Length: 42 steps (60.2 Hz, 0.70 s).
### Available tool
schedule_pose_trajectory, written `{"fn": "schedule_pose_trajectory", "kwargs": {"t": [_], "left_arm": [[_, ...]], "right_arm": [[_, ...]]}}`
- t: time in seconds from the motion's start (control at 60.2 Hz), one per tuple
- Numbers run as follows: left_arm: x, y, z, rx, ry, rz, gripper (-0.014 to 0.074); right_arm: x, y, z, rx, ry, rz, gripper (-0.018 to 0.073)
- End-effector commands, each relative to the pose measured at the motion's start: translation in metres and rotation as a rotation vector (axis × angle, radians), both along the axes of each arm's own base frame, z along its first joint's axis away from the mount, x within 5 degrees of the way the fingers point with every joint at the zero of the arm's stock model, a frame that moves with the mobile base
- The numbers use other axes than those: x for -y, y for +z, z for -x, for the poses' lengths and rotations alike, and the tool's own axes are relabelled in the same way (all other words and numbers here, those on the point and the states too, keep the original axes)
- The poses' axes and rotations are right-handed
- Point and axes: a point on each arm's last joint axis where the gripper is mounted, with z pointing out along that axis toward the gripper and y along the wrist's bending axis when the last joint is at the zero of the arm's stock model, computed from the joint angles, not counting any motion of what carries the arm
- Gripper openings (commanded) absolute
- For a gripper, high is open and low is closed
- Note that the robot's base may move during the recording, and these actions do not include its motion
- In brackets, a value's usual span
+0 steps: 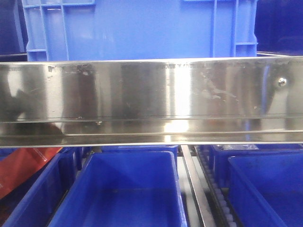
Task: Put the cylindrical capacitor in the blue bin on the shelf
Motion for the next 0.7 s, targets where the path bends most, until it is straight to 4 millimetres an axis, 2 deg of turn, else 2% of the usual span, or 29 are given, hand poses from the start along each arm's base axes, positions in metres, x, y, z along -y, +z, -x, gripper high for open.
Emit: {"fn": "schedule_pose_trajectory", "kwargs": {"t": [0.0, 0.166, 0.233, 0.282, 0.681], "left_arm": [[0.000, 0.002, 0.001, 0.025, 0.003, 0.007, -0.0111], [0.000, 0.002, 0.001, 0.025, 0.003, 0.007, -0.0111], [0.000, 0.002, 0.001, 0.025, 0.003, 0.007, -0.0111], [0.000, 0.002, 0.001, 0.025, 0.003, 0.007, -0.0111], [0.000, 0.002, 0.001, 0.025, 0.003, 0.007, -0.0111]], "right_arm": [[0.003, -0.016, 0.002, 0.021, -0.059, -0.014, -0.0154], [0.005, -0.052, -0.001, -0.009, -0.091, -0.014, -0.0154], [0.006, -0.049, -0.001, 0.042, -0.098, -0.016, -0.0154], [0.005, -0.054, -0.001, -0.009, -0.092, -0.014, -0.0154], [0.006, -0.053, -0.001, 0.005, -0.095, -0.001, -0.0154]]}}
